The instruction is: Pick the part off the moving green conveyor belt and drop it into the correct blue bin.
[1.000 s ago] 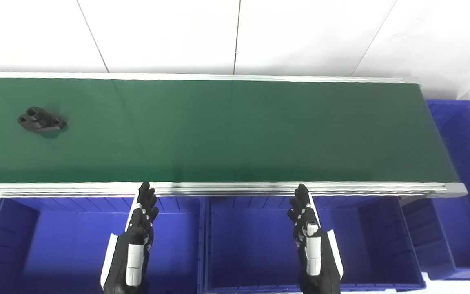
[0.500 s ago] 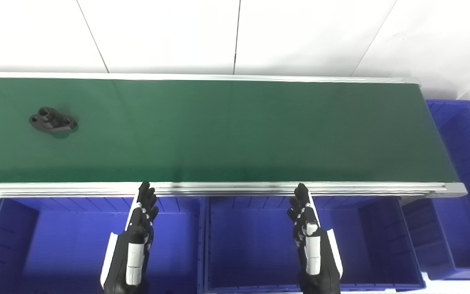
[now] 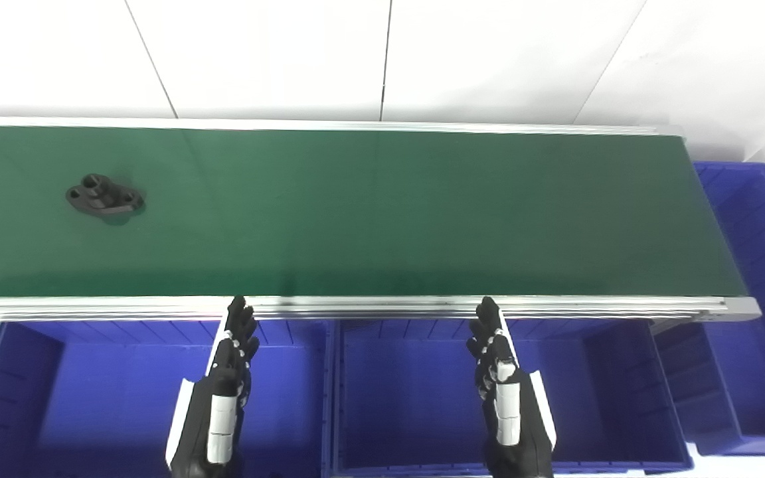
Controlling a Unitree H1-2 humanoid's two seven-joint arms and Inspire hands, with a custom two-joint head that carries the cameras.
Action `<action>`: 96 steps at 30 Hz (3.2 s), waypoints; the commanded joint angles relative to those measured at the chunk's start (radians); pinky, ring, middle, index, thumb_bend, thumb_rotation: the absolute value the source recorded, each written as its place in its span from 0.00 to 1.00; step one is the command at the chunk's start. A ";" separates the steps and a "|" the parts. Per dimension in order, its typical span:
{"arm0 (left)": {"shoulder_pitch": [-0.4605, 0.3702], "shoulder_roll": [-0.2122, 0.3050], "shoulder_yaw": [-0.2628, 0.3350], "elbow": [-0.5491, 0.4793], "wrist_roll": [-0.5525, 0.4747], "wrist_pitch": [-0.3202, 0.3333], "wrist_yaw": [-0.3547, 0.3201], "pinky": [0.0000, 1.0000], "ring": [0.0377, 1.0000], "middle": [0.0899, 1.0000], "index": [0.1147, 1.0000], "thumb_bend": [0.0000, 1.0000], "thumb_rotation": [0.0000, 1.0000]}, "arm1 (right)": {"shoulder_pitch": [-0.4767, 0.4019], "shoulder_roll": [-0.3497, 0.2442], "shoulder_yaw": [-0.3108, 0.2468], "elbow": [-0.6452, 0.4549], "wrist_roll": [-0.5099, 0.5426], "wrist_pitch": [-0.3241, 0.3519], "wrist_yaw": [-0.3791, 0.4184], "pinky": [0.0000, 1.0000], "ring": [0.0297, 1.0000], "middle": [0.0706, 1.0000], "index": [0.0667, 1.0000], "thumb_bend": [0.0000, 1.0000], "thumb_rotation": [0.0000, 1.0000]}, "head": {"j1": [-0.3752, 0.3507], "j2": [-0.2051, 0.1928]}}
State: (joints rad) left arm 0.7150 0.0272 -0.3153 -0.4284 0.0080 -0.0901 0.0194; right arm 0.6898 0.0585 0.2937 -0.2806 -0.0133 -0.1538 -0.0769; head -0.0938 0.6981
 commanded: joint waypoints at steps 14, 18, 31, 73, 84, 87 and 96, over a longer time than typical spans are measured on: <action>-0.015 -0.036 -0.035 0.092 0.075 -0.112 -0.005 1.00 1.00 1.00 1.00 0.58 1.00 | -0.022 -0.030 -0.053 0.073 0.062 -0.090 0.052 1.00 1.00 1.00 1.00 0.70 1.00 | 0.118 -0.129; -0.021 -0.047 -0.037 0.107 0.082 -0.112 -0.003 1.00 1.00 1.00 1.00 0.60 1.00 | -0.037 -0.038 -0.068 0.105 0.082 -0.105 0.068 1.00 1.00 1.00 1.00 0.70 1.00 | 0.129 -0.155; -0.050 -0.082 -0.042 0.185 0.131 -0.173 0.017 1.00 1.00 1.00 1.00 0.58 1.00 | -0.075 -0.051 -0.113 0.194 0.107 -0.170 0.107 1.00 1.00 1.00 1.00 0.70 1.00 | 0.177 -0.204; -0.047 -0.077 -0.046 0.192 0.142 -0.205 0.017 1.00 1.00 1.00 1.00 0.53 1.00 | -0.546 -0.072 -0.197 -0.031 -0.528 -0.001 0.046 0.90 0.96 1.00 1.00 0.88 0.67 | 0.108 -0.187; -0.052 -0.072 -0.049 0.182 0.103 -0.181 -0.001 1.00 1.00 1.00 1.00 0.59 1.00 | -0.864 -0.088 -0.112 0.116 -0.689 0.215 0.127 0.71 0.86 0.93 1.00 0.94 0.64 | 0.105 -0.186; -0.052 -0.075 -0.053 0.182 0.102 -0.177 -0.004 1.00 1.00 1.00 1.00 0.61 1.00 | -0.933 -0.075 -0.079 0.197 -0.736 0.220 0.088 0.75 0.88 0.92 0.98 0.97 0.64 | 0.111 -0.184; -0.050 -0.090 -0.070 0.178 0.102 -0.167 -0.006 1.00 1.00 1.00 1.00 0.59 1.00 | -1.093 -0.068 0.043 0.403 -0.893 0.284 0.050 0.83 0.89 0.91 0.95 0.99 0.63 | 0.127 -0.184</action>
State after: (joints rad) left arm 0.6587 -0.0371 -0.3550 -0.2213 0.1046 -0.2414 0.0239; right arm -0.3503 -0.0144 0.3214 0.1263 -0.8734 0.1187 0.0062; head 0.0322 0.5139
